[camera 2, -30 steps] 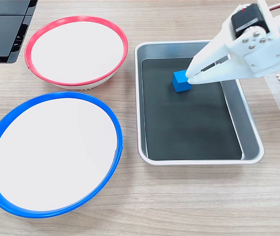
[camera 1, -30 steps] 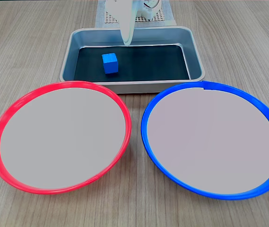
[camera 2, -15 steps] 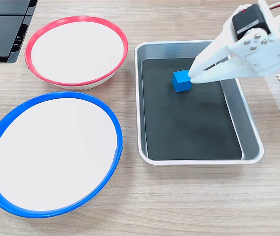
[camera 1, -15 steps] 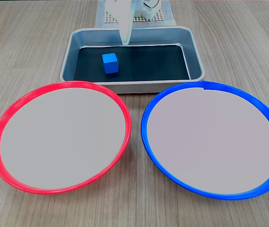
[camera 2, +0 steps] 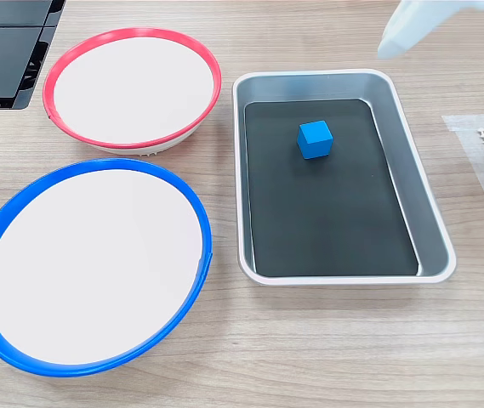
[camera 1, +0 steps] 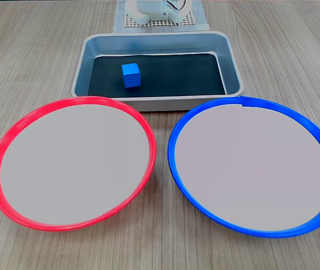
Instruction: Move a blue block from tray to blue dish
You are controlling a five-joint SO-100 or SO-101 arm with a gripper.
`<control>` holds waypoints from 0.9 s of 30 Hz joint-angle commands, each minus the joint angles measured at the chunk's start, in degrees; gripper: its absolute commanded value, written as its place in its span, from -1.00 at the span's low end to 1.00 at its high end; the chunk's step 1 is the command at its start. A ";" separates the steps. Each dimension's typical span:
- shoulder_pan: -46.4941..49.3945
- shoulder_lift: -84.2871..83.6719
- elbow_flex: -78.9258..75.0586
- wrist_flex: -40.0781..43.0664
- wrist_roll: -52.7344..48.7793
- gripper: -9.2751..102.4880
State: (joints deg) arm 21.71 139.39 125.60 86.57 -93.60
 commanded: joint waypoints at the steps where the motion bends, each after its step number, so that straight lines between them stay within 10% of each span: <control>1: 0.18 -11.78 -5.89 -1.05 -16.70 -0.43; 11: -7.38 -32.43 -10.99 -15.21 -27.16 -0.33; 27: -2.46 -42.63 -11.16 -15.73 -28.92 -0.34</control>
State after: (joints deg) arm 18.81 96.59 113.91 71.98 -122.34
